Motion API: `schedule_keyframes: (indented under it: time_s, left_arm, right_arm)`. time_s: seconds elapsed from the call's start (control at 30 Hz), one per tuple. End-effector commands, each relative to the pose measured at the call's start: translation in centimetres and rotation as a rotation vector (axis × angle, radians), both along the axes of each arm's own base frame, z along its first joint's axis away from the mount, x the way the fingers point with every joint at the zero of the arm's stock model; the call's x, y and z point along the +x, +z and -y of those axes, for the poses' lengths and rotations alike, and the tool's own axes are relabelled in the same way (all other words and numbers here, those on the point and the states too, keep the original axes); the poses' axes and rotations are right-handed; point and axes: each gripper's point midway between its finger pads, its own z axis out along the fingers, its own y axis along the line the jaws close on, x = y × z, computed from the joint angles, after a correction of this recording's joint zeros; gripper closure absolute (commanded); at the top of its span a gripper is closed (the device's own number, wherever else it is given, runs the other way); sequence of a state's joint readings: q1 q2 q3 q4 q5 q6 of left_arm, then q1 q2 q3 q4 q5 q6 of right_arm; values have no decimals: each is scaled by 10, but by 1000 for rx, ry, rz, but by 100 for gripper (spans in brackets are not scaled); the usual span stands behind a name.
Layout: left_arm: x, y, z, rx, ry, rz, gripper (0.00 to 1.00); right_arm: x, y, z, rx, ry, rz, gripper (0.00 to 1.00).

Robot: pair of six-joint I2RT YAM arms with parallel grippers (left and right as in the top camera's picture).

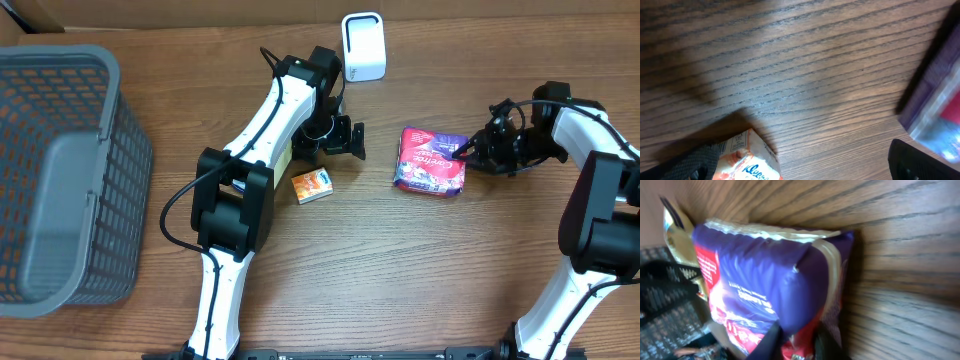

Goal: Scan the item barcode
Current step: 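Carry the Carefree pack to the white scanner and hold it there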

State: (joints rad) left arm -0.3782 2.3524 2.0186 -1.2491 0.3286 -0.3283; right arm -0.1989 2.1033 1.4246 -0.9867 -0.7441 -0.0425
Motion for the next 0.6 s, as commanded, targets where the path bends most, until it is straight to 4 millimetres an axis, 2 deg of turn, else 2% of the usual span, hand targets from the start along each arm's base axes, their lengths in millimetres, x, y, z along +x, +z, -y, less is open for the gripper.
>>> schedule_keyframes:
  time_s: [0.0, 0.1, 0.3, 0.4, 0.57]
  left_arm:
    - [5, 7, 2, -6, -26, 35, 0]
    - [5, 7, 2, -6, -26, 35, 0]
    - [6, 6, -2, 14, -27, 42, 0]
    - [6, 6, -2, 14, -26, 42, 0]
    - [6, 6, -2, 15, -26, 42, 0]
  right_arm:
    - [4, 9, -11, 52, -3, 25, 96]
    - [10, 16, -16, 97, -27, 29, 96]
    - [31, 42, -23, 198, -56, 89, 96]
    - [50, 55, -21, 207, -100, 115, 96]
    - [96, 80, -16, 254, -235, 179, 96]
